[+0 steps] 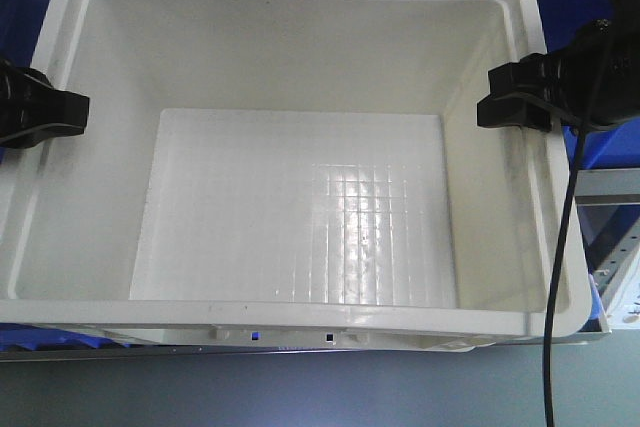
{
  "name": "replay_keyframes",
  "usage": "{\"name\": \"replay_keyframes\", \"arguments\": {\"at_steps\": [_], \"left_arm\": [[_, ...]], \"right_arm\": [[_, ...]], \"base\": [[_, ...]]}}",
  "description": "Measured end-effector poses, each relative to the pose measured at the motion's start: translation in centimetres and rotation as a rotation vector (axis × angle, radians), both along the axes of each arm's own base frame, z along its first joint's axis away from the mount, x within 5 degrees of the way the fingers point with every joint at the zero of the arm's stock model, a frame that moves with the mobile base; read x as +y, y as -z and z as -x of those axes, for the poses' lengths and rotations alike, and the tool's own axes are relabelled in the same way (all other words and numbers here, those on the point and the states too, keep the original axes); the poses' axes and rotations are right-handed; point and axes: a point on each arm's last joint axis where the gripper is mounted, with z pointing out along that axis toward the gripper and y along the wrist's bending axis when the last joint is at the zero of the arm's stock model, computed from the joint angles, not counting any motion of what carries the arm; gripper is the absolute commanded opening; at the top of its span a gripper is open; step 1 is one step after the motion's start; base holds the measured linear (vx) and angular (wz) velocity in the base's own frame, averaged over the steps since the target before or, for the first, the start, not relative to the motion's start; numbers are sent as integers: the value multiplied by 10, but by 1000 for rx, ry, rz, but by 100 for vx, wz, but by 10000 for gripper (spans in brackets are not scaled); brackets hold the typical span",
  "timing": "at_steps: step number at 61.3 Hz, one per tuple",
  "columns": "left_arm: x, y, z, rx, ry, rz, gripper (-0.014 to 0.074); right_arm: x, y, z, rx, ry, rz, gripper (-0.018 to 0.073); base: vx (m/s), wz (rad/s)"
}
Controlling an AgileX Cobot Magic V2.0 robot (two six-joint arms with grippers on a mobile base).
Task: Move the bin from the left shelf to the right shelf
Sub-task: 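Align the held tote over the destination shelf rollers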
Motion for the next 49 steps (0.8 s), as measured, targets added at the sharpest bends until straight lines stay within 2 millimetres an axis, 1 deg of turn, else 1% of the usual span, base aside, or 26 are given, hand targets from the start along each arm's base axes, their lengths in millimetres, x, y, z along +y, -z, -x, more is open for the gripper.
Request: {"name": "replay_keyframes", "arguments": {"at_steps": [21,49], "left_arm": [[0,0,0,0,0,0,-8],[0,0,0,0,0,0,-8]], "right_arm": [[0,0,0,0,0,0,-4],[0,0,0,0,0,0,-4]], "base": [[11,22],[13,1]]}}
